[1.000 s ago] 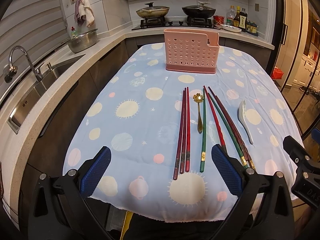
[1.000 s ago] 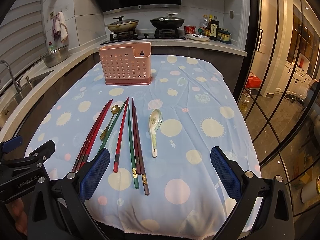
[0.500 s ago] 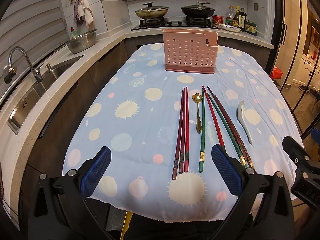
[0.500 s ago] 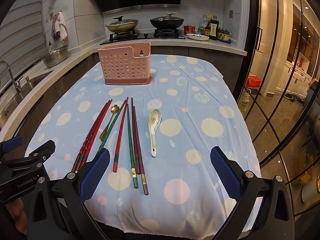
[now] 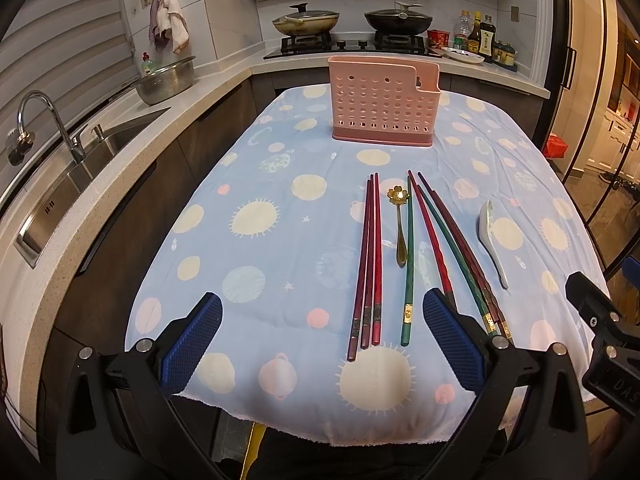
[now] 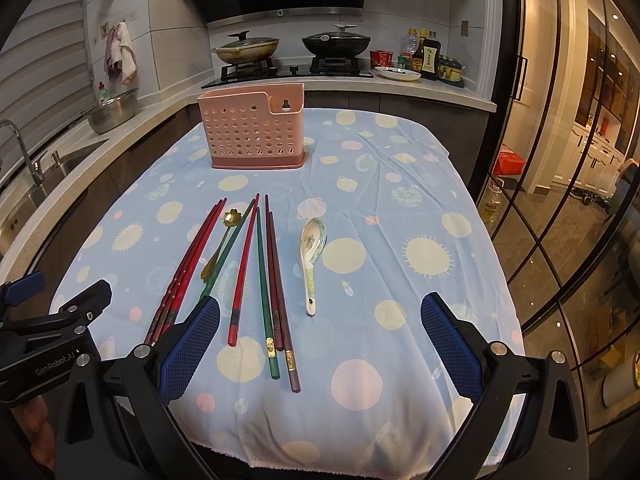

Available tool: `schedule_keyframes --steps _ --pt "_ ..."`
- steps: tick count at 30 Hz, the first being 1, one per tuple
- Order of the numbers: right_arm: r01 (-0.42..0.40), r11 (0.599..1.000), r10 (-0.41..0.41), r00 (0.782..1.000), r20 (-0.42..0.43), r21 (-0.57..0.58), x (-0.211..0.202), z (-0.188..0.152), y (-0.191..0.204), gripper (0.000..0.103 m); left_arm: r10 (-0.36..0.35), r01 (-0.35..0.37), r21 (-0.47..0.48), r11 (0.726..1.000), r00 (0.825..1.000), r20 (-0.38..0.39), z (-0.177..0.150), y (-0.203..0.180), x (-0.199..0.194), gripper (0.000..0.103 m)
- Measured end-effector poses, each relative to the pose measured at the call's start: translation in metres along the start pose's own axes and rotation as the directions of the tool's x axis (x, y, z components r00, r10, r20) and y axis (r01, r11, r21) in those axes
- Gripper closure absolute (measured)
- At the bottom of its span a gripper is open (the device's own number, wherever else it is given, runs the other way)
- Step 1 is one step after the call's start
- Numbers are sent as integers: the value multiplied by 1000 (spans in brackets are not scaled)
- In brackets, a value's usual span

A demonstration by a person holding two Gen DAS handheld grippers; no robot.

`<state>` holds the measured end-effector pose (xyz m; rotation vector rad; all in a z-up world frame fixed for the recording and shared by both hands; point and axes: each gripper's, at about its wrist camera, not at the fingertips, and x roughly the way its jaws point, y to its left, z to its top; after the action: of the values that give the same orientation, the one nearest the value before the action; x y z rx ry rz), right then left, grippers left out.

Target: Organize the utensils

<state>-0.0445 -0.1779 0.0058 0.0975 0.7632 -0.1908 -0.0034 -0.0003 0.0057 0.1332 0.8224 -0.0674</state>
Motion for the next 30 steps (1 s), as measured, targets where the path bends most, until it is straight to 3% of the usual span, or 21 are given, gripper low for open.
schedule_keyframes --steps 30 --pt "-3 1000 3 1000 -2 1 2 1 1 6 0 0 6 1000 1000 -2 -1 0 4 7"
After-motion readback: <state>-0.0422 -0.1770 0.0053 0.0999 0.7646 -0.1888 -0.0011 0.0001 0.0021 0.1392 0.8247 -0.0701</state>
